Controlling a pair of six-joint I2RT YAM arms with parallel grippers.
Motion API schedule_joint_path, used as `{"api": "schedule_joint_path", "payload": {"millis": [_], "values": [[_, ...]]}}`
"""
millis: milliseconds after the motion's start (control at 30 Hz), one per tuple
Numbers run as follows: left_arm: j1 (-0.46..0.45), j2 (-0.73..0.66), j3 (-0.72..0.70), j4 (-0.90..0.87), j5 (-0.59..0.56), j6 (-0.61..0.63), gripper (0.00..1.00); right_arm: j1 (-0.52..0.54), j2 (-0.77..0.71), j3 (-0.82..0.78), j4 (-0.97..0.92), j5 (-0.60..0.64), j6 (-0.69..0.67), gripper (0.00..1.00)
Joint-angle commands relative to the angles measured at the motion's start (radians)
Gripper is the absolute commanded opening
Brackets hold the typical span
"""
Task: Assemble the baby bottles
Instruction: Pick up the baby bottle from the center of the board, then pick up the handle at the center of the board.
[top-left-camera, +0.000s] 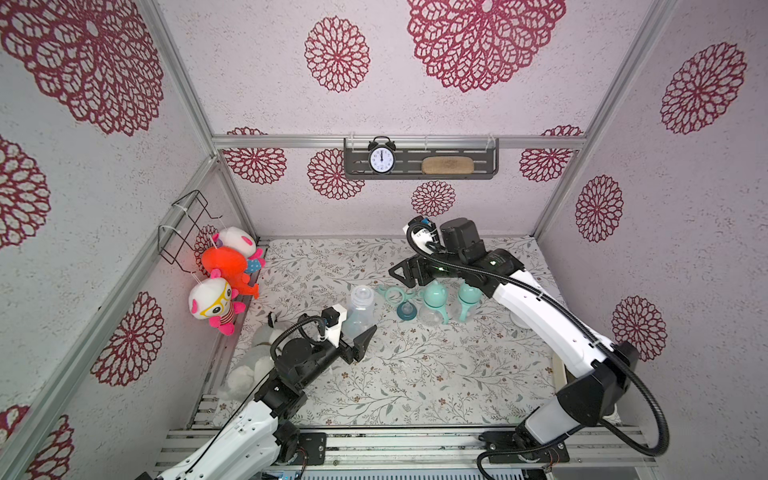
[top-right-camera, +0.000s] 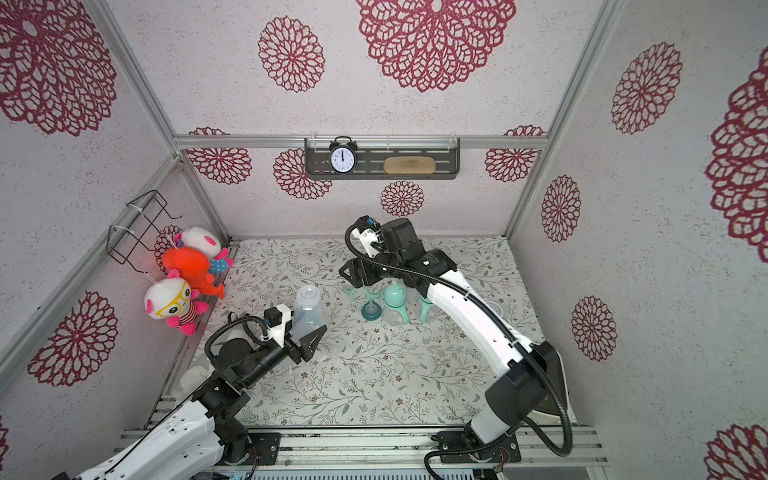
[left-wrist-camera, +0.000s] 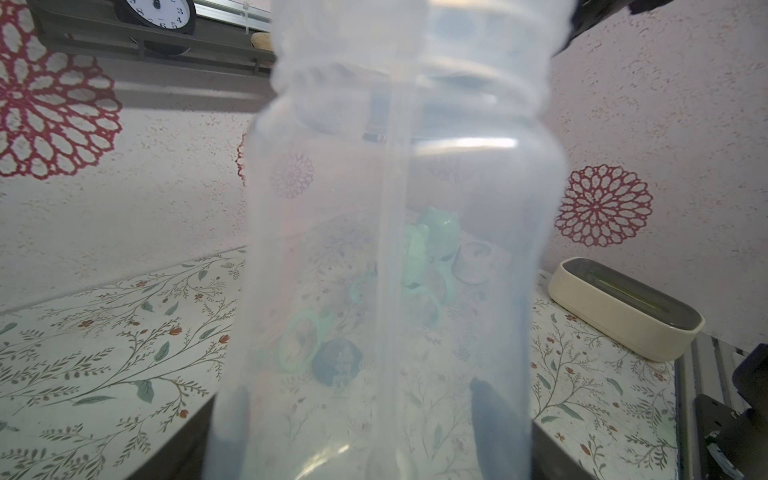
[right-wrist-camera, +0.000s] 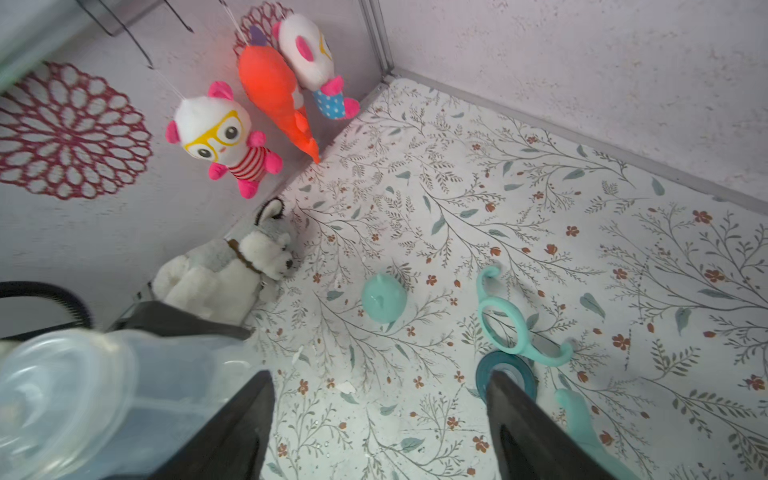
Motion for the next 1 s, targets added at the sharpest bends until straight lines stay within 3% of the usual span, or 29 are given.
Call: {"api": "schedule_joint_path", "payload": {"millis": [0,133,533,967], "values": [[0.007,-0.054,0.008,-0.081,-0.014,-0.02,0.0,-0.004,0.082,0.06,-0.042,0.052,-0.099,0.79],[0.006,-0.116,0.003,-0.141,-0.03,-0.024,0.0,-0.003,0.211,0.145,-0.092,0.067,-0.169,0.78],[0.007,-0.197,0.001,-0.234,-0.036,-0.027,0.0,0.022,0.557,0.43,-0.303,0.289,-0.299,0.74],[0.007,-0.203,0.003,-0.242,-0.025,-0.03,0.0,0.023,0.694,0.509,-0.348,0.347,-0.336,0.7]]}}
